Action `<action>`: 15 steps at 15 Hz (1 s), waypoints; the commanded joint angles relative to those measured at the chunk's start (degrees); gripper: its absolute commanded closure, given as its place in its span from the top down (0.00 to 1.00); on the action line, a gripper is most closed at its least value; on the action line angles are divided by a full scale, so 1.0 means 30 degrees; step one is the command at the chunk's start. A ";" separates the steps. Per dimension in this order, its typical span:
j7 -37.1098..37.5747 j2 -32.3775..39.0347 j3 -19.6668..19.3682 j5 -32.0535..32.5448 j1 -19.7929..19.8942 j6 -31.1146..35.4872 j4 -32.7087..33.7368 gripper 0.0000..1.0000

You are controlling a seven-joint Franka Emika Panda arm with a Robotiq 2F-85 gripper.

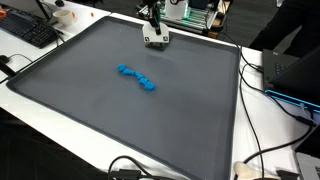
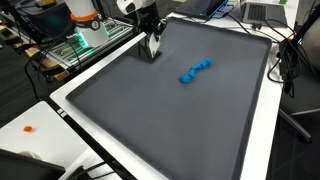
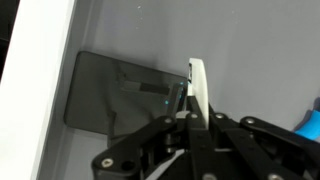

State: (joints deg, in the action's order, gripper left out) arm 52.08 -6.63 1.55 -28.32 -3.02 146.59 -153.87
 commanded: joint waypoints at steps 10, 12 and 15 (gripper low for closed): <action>0.1733 0.0392 0.0160 -0.1517 0.0015 0.2308 -0.1124 0.01; 0.1888 0.0523 0.0186 -0.1333 0.0020 0.2480 -0.1085 0.01; 0.1970 0.0669 0.0220 -0.1109 0.0023 0.2678 -0.1196 0.01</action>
State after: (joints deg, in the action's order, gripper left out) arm 57.29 -5.49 1.57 -31.04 -3.02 152.99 -157.08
